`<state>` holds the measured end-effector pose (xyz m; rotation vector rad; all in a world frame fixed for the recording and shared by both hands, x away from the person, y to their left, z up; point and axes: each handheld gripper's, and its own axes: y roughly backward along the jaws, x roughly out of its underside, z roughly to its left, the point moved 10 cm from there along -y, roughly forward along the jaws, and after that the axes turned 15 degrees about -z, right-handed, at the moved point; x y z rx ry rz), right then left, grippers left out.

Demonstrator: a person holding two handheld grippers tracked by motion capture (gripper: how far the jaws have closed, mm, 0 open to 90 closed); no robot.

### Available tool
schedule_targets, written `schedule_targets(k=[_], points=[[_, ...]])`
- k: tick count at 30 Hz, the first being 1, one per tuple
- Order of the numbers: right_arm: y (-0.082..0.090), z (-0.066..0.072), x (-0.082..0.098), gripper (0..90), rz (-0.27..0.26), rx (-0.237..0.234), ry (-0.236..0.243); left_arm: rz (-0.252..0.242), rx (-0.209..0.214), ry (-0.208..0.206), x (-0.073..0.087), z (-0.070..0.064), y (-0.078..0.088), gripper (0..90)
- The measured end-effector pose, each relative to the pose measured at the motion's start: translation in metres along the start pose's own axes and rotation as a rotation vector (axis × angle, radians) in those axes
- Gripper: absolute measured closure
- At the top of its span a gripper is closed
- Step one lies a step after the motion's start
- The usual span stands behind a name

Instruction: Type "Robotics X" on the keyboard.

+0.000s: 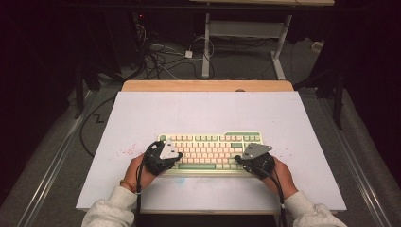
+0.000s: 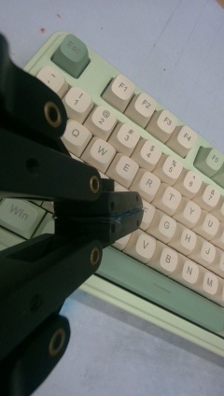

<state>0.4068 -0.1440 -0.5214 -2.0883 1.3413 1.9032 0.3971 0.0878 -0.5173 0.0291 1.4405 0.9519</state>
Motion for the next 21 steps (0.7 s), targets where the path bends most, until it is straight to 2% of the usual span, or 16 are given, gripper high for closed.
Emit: schedule_targets(k=[5,9,12,21], points=[[0.0,0.0,0.0,90.0,0.001,0.001,0.001,0.006,0.004,0.001,0.001,-0.001,-0.002,87.5],[0.0,0.0,0.0,90.0,-0.001,0.0,0.001,0.038,0.012,-0.003,0.007,-0.003,-0.006,87.5],[0.0,0.0,0.0,90.0,0.0,0.001,0.003,0.044,0.011,-0.004,0.007,-0.003,-0.007,87.6],[0.001,0.001,-0.001,90.0,0.002,0.002,0.002,-0.013,-0.025,-0.008,-0.004,0.001,0.003,87.6]])
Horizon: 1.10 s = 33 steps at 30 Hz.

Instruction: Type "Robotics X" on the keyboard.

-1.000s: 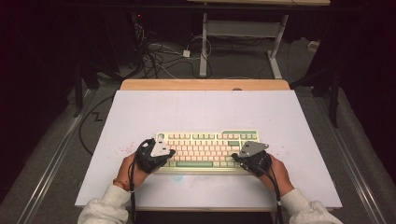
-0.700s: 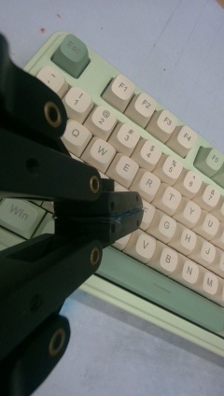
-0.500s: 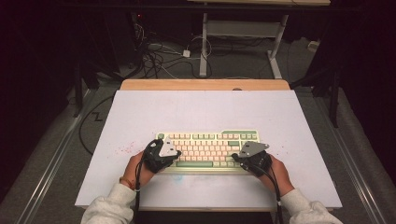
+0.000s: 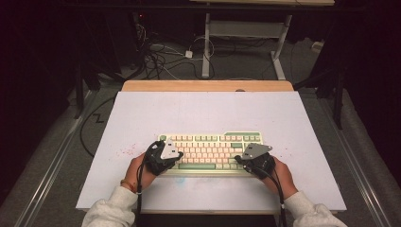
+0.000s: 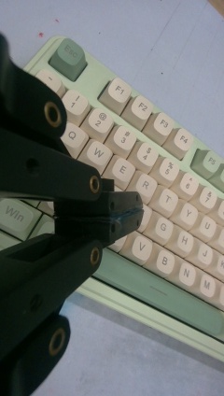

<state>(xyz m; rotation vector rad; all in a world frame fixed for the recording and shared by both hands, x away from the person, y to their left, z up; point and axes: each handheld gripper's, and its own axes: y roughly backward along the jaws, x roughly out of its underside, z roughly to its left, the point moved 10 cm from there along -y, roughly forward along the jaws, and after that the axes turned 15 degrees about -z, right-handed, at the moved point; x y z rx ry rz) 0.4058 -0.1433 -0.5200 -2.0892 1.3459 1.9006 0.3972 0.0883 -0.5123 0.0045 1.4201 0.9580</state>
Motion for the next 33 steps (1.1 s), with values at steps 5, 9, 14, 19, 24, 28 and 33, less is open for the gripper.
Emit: schedule_targets(k=[5,9,14,19,24,28,33], points=[[0.004,0.0,-0.007,90.0,-0.024,0.008,0.006,-0.012,-0.005,0.003,-0.002,0.002,0.004,87.5],[0.006,-0.001,-0.009,90.0,-0.039,0.013,0.002,-0.018,-0.008,0.006,-0.002,0.002,0.005,87.5],[0.008,-0.002,-0.012,90.0,-0.051,0.016,0.005,-0.019,-0.009,0.004,-0.003,0.002,0.006,87.5],[0.011,-0.002,-0.013,90.0,-0.058,0.019,0.003,-0.03,-0.018,0.005,-0.005,0.003,0.008,87.5],[0.014,-0.004,-0.015,90.0,-0.07,0.024,-0.009,-0.038,-0.029,0.005,-0.005,0.005,0.011,87.4],[0.016,-0.005,-0.016,90.0,-0.082,0.029,-0.014,-0.044,-0.041,0.0,-0.005,0.006,0.011,87.4],[0.017,-0.007,-0.017,87.0,-0.096,0.041,-0.023,-0.059,-0.057,-0.002,-0.005,0.008,0.012,85.0]])
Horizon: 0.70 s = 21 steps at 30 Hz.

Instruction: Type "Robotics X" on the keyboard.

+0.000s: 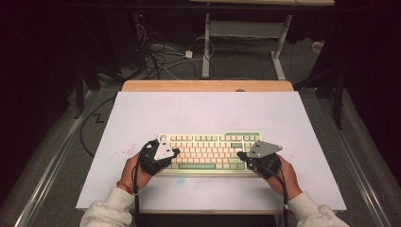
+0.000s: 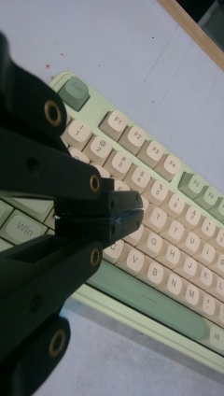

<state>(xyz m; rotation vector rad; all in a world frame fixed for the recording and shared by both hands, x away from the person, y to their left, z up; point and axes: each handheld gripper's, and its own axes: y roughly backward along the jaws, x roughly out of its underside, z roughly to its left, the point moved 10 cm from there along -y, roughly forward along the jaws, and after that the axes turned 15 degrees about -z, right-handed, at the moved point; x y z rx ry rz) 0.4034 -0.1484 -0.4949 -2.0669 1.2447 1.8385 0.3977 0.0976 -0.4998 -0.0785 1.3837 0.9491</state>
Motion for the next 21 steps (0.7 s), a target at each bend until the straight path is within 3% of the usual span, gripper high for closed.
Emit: schedule_targets(k=[12,21], points=[[0.0027,-0.0048,-0.0044,77.5,-0.039,0.028,-0.023,-0.037,-0.041,-0.001,-0.002,0.0045,0.0012,72.3],[0.0028,-0.0086,-0.0046,64.3,-0.048,0.051,-0.028,-0.037,-0.081,-0.005,-0.0012,0.0098,-0.0006,50.6]])
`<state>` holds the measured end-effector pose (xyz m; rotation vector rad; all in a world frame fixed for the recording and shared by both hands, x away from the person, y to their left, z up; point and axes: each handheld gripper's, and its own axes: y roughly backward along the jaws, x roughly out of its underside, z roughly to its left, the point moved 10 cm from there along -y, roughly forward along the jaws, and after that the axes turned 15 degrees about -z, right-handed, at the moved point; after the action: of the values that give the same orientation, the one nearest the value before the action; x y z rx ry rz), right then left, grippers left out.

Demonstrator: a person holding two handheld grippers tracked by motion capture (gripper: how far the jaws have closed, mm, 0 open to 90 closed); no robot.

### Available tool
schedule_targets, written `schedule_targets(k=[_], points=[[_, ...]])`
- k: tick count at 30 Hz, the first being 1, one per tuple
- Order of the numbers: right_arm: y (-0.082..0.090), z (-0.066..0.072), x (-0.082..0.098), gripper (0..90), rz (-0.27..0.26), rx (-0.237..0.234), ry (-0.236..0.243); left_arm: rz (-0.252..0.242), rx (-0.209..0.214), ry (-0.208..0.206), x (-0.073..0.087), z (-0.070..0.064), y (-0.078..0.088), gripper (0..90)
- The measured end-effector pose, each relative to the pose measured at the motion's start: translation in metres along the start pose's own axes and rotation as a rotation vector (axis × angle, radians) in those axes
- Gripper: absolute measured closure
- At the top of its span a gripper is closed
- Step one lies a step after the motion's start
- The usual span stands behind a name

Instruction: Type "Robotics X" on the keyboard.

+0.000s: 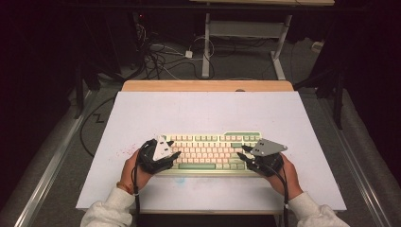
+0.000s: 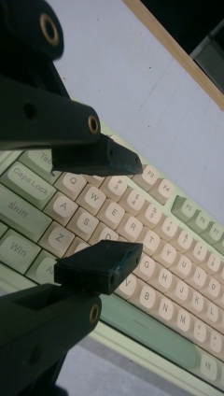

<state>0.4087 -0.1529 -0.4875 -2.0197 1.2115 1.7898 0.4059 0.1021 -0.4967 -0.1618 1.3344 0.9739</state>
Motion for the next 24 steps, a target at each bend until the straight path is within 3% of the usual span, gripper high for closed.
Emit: schedule_targets(k=[8,11,19,24], points=[[-0.0017,-0.0022,0.0002,43.1,-0.009,0.016,-0.002,0.01,-0.021,0.007,0.0016,-0.0014,-0.0028,37.9],[-0.0025,-0.0042,0.0005,35.6,-0.008,0.028,-0.003,0.017,-0.032,-0.011,0.0023,-0.0028,-0.004,32.6],[-0.0039,-0.0087,-0.0008,25.3,-0.036,0.052,-0.02,-0.013,-0.055,0.015,0.0,-0.0023,-0.0048,16.3],[-0.0055,-0.0096,0.0002,17.5,-0.04,0.06,-0.024,-0.016,-0.045,0.012,0.0004,-0.005,-0.0062,14.9]])
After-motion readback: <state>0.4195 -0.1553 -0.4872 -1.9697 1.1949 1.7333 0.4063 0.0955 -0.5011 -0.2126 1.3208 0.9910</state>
